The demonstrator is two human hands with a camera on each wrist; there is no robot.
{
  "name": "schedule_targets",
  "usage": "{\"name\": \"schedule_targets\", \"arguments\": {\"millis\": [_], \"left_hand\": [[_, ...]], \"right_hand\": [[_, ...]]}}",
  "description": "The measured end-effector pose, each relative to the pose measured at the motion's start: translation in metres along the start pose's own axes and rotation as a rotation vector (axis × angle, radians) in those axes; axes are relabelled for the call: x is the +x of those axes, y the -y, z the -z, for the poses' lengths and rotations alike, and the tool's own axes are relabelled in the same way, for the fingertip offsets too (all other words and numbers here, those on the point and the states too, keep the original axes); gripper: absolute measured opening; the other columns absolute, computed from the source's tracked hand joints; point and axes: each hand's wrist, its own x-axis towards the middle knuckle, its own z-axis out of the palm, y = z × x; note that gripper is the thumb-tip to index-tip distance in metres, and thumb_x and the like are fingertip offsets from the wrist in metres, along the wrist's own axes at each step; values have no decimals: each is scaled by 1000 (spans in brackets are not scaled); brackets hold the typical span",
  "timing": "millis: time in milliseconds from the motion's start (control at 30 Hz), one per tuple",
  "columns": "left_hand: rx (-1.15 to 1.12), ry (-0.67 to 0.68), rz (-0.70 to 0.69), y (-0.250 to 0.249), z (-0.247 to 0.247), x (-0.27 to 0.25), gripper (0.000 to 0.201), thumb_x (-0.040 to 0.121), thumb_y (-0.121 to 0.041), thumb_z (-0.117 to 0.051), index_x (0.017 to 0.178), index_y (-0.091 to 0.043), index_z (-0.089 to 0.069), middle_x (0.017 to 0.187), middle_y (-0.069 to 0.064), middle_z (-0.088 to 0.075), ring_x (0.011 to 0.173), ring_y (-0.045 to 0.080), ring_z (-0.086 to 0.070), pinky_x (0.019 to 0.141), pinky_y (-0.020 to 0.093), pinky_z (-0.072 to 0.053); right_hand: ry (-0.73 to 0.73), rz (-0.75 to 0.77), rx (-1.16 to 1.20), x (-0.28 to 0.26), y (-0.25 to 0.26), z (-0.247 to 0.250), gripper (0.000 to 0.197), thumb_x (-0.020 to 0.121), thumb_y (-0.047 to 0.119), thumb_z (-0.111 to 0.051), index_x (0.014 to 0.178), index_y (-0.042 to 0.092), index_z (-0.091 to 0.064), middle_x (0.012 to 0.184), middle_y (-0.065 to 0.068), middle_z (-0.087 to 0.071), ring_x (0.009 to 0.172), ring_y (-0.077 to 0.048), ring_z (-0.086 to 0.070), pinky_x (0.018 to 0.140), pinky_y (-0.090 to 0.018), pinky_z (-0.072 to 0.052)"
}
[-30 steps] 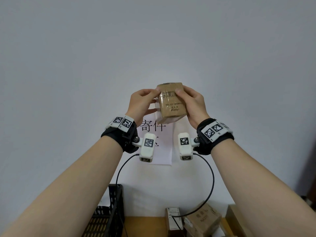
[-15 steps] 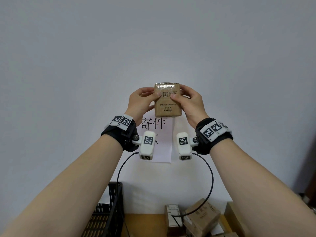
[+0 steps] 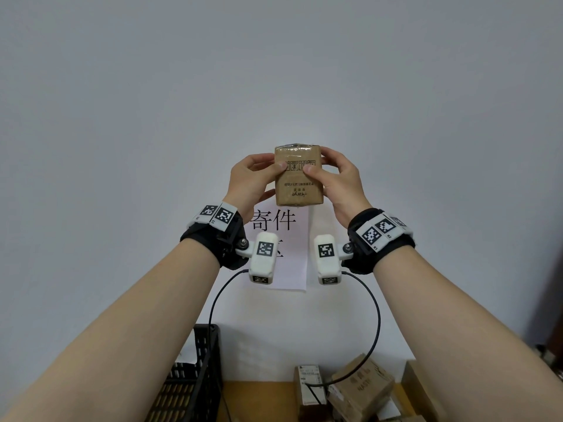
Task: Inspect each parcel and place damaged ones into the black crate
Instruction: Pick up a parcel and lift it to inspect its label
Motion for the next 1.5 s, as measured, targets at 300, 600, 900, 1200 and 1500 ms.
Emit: {"name": "schedule_targets", "arguments": {"millis": [300, 600, 900, 1200, 1500], "left_hand": [[27, -9, -13, -1, -1, 2, 33, 88, -20, -82, 118, -16, -70, 119, 1, -76, 110, 17, -73, 86, 37, -61], [51, -12, 44, -10, -5, 0, 31, 97, -15, -64, 128, -13, -65, 113, 0, -72, 102, 14, -69, 74, 30, -55], [45, -5, 81, -14, -8, -8, 43, 102, -24, -60, 140, -5, -57, 110, 0, -72, 99, 14, -70, 77, 32, -59], [48, 14, 76, -14, -10, -12, 50, 88, 2, -53, 132, -20, -65, 105, 1, -74, 94, 14, -69, 76, 28, -57], [69, -1, 69, -15, -7, -12, 35, 87, 5, -57, 113, -17, -67, 117, -2, -72, 105, 17, -70, 96, 46, -60]], "right_hand": [[-16, -67, -8, 0, 3, -2, 53, 77, 21, -86, 126, 25, -65, 127, -8, -65, 116, -23, -68, 91, -45, -62], [-63, -195, 43, 1, 10, -4, 42, 102, 37, -60, 137, 16, -57, 120, -2, -71, 106, -19, -70, 79, -34, -56], [-62, -186, 42, 1, 14, -2, 54, 99, 17, -64, 150, 9, -48, 132, -13, -65, 111, -21, -68, 98, -35, -57], [-8, -146, -21, -6, 16, 0, 33, 90, -4, -60, 121, 6, -68, 141, -33, -49, 112, -27, -67, 107, -44, -53], [-55, -134, 15, -3, 13, 0, 52, 82, -5, -61, 130, 15, -65, 111, -12, -71, 97, -20, -70, 99, -41, -58]]}}
